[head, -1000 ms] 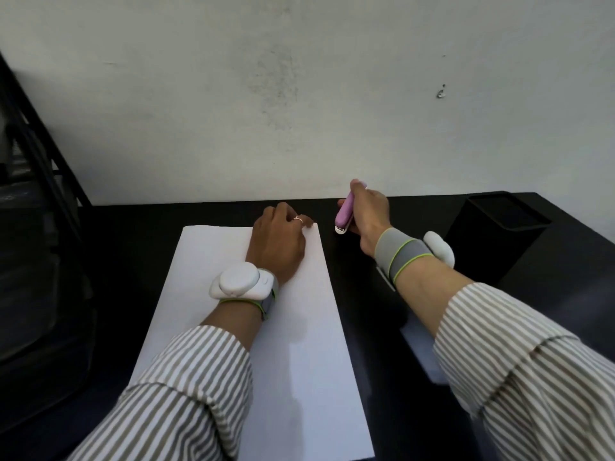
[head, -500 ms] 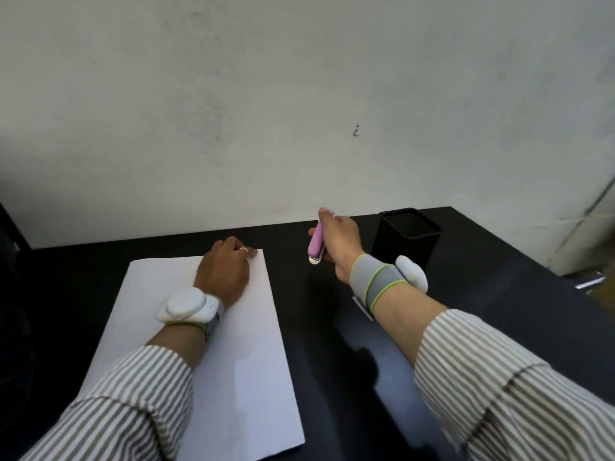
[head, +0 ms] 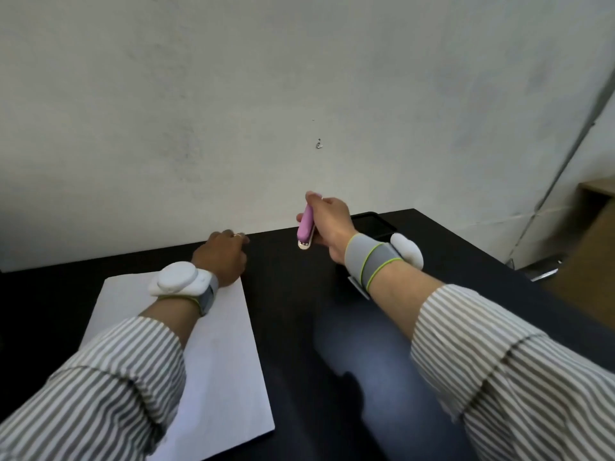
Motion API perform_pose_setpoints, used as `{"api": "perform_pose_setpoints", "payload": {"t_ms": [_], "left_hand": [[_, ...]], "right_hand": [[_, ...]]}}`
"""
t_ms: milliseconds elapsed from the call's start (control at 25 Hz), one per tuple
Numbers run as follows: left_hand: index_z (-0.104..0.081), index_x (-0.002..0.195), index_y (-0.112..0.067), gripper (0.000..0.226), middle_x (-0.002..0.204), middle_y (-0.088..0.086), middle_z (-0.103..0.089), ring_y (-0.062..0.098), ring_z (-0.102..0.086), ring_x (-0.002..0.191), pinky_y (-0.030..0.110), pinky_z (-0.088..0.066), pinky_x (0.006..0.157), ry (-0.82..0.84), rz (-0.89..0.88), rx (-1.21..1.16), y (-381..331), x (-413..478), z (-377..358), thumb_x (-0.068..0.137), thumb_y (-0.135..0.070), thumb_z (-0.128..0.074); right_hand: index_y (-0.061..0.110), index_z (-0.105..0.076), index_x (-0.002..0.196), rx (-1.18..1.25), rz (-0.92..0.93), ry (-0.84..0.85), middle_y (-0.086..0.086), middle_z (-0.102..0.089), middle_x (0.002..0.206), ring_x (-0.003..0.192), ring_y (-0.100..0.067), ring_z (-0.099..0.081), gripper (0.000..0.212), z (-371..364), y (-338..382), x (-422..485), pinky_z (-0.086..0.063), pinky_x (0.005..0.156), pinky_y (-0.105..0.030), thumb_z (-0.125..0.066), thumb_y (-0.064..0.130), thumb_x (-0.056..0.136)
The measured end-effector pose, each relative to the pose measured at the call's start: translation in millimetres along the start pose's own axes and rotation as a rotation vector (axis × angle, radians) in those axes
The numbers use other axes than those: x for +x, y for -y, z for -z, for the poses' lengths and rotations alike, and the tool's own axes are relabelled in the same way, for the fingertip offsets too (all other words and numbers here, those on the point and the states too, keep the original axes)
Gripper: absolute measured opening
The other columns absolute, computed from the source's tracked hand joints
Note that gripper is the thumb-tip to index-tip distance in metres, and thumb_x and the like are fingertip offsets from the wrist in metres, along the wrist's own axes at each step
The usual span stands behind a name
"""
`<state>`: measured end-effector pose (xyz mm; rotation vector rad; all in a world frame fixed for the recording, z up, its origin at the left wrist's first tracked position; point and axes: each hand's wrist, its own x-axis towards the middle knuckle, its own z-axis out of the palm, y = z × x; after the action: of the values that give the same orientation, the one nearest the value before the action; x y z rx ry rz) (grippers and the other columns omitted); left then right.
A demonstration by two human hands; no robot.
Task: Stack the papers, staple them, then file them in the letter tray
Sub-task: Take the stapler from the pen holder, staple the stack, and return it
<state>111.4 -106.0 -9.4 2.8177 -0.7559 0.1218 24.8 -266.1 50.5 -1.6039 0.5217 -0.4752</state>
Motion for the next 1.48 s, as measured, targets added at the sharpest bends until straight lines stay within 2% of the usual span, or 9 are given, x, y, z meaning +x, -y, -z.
{"api": "perform_pose_setpoints", "payload": {"t_ms": [160,240,360,480,640,800,1000,1240,1480], "left_hand": [[-0.056,0.126,-0.012,0.039,0.126,0.015,-0.057,0.032,-0.050,0.120,0.043,-0.044,0.100,-0.116,-0.136,-0.181,-56,6,12,0.090,-0.015,-0.042],[-0.057,0.125,-0.012,0.038,0.123,0.014,-0.058,0.031,-0.053,0.118,0.039,-0.043,0.101,-0.141,-0.186,-0.319,-89,6,17,0.089,-0.015,-0.044],[-0.047,0.135,-0.014,0.049,0.131,0.011,-0.053,0.027,-0.051,0.123,0.035,-0.041,0.105,-0.116,-0.226,-0.480,-136,-1,19,0.087,-0.023,-0.052],[-0.026,0.147,-0.015,0.079,0.146,0.013,-0.037,0.029,-0.038,0.135,0.039,-0.034,0.112,-0.052,-0.241,-0.572,-169,-6,12,0.081,-0.036,-0.064],[-0.012,0.151,-0.012,0.097,0.155,0.012,-0.023,0.033,-0.022,0.142,0.039,-0.024,0.115,-0.050,-0.165,-0.627,-188,-3,-2,0.077,-0.040,-0.069],[-0.004,0.151,-0.006,0.109,0.153,0.016,-0.029,0.034,-0.029,0.141,0.040,-0.028,0.116,0.005,-0.071,-0.789,-186,2,-14,0.073,-0.033,-0.076],[-0.022,0.148,-0.001,0.094,0.158,0.013,-0.021,0.029,-0.030,0.142,0.031,-0.030,0.111,-0.018,-0.022,-0.799,-180,1,-23,0.077,-0.038,-0.071],[-0.010,0.151,-0.005,0.099,0.155,0.015,-0.028,0.031,-0.030,0.142,0.035,-0.032,0.113,-0.018,-0.024,-0.813,-178,-3,-22,0.079,-0.033,-0.072],[-0.009,0.152,-0.011,0.089,0.152,0.013,-0.037,0.030,-0.033,0.140,0.034,-0.032,0.112,0.038,-0.061,-0.772,-169,-10,-21,0.085,-0.028,-0.065]], "right_hand": [[0.005,-0.058,0.042,-0.097,0.103,-0.069,-0.008,-0.064,0.046,0.076,-0.023,-0.068,0.056,23,20,9,-0.054,0.091,-0.047,-0.044,0.033,0.088],[0.013,-0.062,0.054,-0.146,0.133,-0.147,-0.005,-0.063,0.045,0.066,-0.021,-0.063,0.043,41,29,12,-0.056,0.082,-0.040,-0.044,0.034,0.087],[0.014,-0.061,0.098,-0.223,0.171,-0.277,-0.008,-0.073,0.082,0.090,-0.024,-0.065,0.028,67,31,17,-0.051,0.085,-0.034,-0.050,0.038,0.088],[0.013,-0.059,0.116,-0.356,0.221,-0.305,-0.010,-0.067,0.110,0.107,-0.027,-0.060,0.036,84,22,21,-0.048,0.094,-0.037,-0.055,0.037,0.089],[0.010,-0.059,0.117,-0.495,0.246,-0.237,-0.014,-0.066,0.115,0.111,-0.030,-0.059,0.038,94,5,23,-0.045,0.097,-0.035,-0.060,0.034,0.088],[0.017,-0.060,0.116,-0.838,0.280,-0.179,-0.010,-0.067,0.114,0.116,-0.033,-0.052,0.039,96,-12,24,-0.040,0.096,-0.037,-0.060,0.041,0.086],[0.013,-0.050,0.118,-1.081,0.261,-0.169,-0.007,-0.066,0.112,0.117,-0.033,-0.050,0.045,98,-16,21,-0.034,0.098,-0.040,-0.061,0.041,0.085],[0.016,-0.062,0.114,-1.282,0.096,-0.095,-0.007,-0.065,0.119,0.117,-0.031,-0.055,0.032,86,-5,32,-0.035,0.094,-0.039,-0.060,0.029,0.084],[0.012,-0.063,0.119,-1.229,-0.006,0.001,-0.011,-0.063,0.126,0.118,-0.031,-0.057,0.031,86,2,30,-0.031,0.078,-0.032,-0.058,0.024,0.091]]}}
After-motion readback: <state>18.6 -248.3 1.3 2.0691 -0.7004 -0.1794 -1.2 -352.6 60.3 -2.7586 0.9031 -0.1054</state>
